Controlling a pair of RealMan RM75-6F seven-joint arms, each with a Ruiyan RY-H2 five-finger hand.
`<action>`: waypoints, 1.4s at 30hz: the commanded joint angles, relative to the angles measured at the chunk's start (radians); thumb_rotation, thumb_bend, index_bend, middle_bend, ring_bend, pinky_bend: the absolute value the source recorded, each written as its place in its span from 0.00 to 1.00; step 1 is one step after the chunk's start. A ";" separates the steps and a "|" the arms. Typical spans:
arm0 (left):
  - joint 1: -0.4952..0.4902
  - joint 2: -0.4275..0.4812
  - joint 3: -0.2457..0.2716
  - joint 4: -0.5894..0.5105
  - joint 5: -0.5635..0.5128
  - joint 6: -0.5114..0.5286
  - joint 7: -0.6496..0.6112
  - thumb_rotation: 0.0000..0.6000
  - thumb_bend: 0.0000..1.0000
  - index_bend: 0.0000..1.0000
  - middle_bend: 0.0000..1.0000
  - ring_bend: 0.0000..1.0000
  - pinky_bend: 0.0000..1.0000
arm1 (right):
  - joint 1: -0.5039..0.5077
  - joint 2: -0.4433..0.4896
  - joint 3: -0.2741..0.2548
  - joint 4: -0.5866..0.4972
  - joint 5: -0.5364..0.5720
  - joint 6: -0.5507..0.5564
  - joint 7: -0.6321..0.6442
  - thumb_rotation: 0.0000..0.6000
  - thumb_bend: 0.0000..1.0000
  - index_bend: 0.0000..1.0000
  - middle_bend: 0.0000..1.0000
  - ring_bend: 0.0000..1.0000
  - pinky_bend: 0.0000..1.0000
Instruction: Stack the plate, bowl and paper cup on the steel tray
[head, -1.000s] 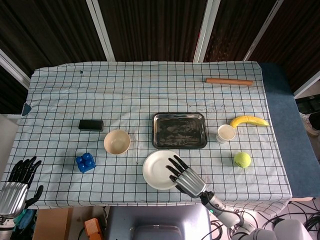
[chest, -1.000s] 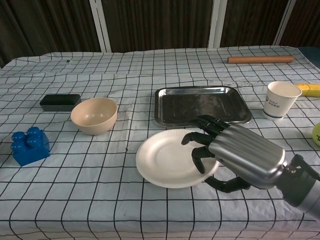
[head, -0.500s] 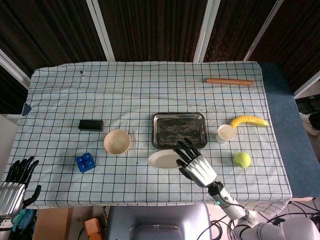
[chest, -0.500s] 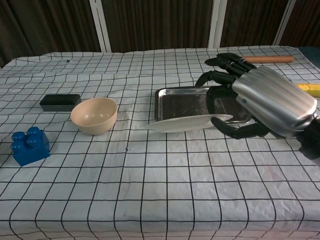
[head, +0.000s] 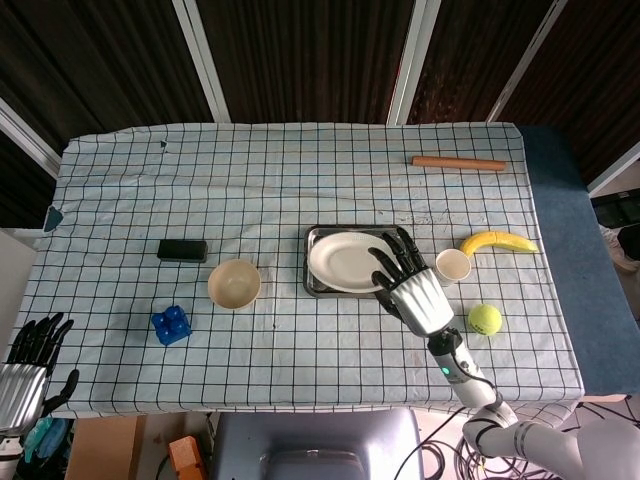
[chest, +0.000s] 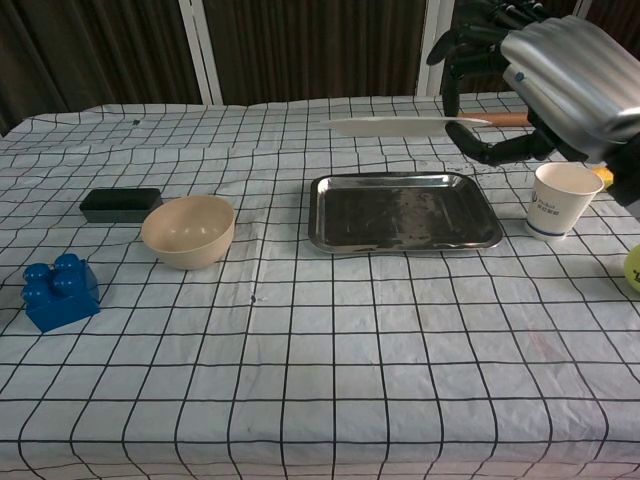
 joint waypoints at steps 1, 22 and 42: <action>-0.002 -0.001 0.000 0.001 0.000 -0.005 0.000 1.00 0.41 0.00 0.00 0.00 0.00 | 0.036 -0.027 0.032 0.078 0.047 -0.053 -0.011 1.00 0.46 0.71 0.26 0.07 0.07; -0.026 0.011 -0.007 -0.016 -0.026 -0.070 0.018 1.00 0.41 0.00 0.00 0.00 0.00 | 0.207 -0.314 0.019 0.609 0.172 -0.287 0.078 1.00 0.46 0.67 0.26 0.07 0.04; -0.031 0.009 -0.002 -0.025 -0.015 -0.072 0.031 1.00 0.41 0.00 0.00 0.00 0.00 | 0.110 -0.304 -0.130 0.616 0.105 -0.220 -0.028 1.00 0.46 0.50 0.25 0.07 0.00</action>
